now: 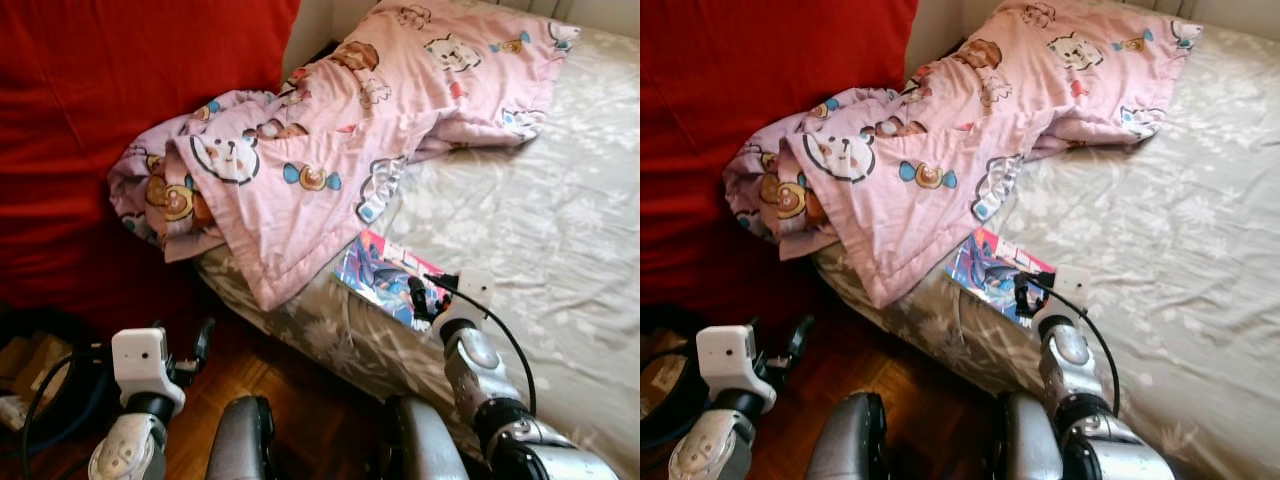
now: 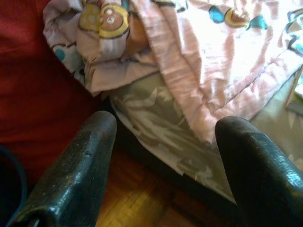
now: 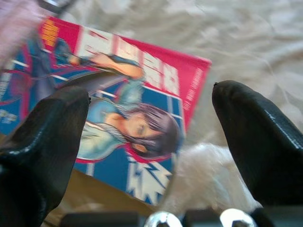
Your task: Clean up the room
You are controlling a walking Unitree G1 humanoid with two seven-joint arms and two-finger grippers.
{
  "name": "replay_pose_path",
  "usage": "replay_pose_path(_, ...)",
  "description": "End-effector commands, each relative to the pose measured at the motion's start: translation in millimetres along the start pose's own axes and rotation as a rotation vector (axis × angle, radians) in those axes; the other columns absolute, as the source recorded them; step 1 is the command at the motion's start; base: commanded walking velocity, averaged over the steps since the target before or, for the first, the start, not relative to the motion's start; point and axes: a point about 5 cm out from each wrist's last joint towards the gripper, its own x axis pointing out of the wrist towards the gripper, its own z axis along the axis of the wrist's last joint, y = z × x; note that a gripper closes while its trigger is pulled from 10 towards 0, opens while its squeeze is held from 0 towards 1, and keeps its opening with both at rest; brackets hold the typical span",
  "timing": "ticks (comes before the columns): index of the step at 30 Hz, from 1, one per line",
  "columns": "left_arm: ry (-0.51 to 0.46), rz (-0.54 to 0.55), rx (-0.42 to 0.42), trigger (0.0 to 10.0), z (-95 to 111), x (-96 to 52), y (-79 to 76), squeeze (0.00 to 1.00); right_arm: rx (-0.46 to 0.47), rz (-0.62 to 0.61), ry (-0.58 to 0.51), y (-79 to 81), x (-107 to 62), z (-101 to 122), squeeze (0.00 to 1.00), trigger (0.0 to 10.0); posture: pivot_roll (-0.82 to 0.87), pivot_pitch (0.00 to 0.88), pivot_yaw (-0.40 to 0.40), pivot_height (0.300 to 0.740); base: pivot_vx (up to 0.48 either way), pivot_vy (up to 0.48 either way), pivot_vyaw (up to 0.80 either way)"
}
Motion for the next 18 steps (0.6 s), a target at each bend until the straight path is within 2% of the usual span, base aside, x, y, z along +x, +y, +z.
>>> replay_pose_path(1,0.027,-0.002,0.001,10.0,-1,-6.8,2.2,0.0,0.015,-0.059,0.035,-10.4,-0.9,-4,0.0,10.0,0.14,0.317,0.027,0.597,0.0,0.0,0.0)
replay_pose_path(4,0.043,-0.009,0.007,10.0,-2,-11.6,1.9,0.0,0.04,-0.114,0.047,-20.4,-2.6,-6,0.0,10.0,0.14,0.331,0.037,0.597,0.0,0.0,0.0)
replay_pose_path(8,0.054,-0.011,0.011,10.0,-1,-15.9,3.4,0.0,0.072,-0.133,0.038,-25.2,-2.9,-5,0.0,10.0,0.15,0.349,0.046,0.597,0.0,0.0,0.0)
replay_pose_path(18,0.075,-0.021,0.035,10.0,3,-19.6,7.4,0.0,0.149,-0.108,0.084,-21.9,-4.3,-13,0.0,10.0,0.16,0.364,0.065,0.597,0.0,0.0,0.0)
